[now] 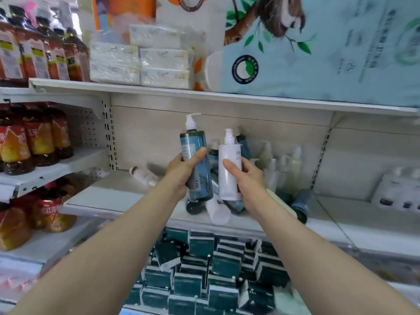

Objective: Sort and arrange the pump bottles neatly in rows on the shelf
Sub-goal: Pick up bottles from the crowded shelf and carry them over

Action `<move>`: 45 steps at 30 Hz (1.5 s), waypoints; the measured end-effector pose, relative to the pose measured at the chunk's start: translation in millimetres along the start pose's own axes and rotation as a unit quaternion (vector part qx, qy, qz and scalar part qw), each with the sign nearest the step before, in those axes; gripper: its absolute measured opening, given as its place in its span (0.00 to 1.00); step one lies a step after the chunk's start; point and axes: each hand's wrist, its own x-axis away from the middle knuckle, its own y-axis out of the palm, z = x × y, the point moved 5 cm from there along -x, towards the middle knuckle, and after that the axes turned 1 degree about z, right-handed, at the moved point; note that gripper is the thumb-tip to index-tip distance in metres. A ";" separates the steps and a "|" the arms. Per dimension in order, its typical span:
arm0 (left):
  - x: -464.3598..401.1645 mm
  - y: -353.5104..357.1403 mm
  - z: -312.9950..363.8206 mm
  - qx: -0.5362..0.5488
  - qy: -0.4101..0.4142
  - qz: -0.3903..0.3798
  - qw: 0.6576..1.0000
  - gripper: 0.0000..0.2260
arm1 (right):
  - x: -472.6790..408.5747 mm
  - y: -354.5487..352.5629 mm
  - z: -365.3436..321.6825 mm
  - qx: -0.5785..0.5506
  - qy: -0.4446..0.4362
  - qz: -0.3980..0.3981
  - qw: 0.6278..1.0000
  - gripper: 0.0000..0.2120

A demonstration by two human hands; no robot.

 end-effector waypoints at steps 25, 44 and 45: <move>135.0 298.4 -111.5 0.002 -0.072 -0.189 0.979 0.24 | 138.2 -319.7 -61.8 0.018 -0.015 0.212 0.977 0.09; 60.1 497.2 -187.1 0.052 -0.128 -0.278 0.951 0.21 | 48.1 -521.3 -58.0 0.062 -0.024 0.340 0.938 0.22; 55.3 504.4 -189.8 0.054 -0.134 -0.287 0.947 0.19 | 40.5 -528.8 -57.2 0.055 -0.024 0.347 0.936 0.24</move>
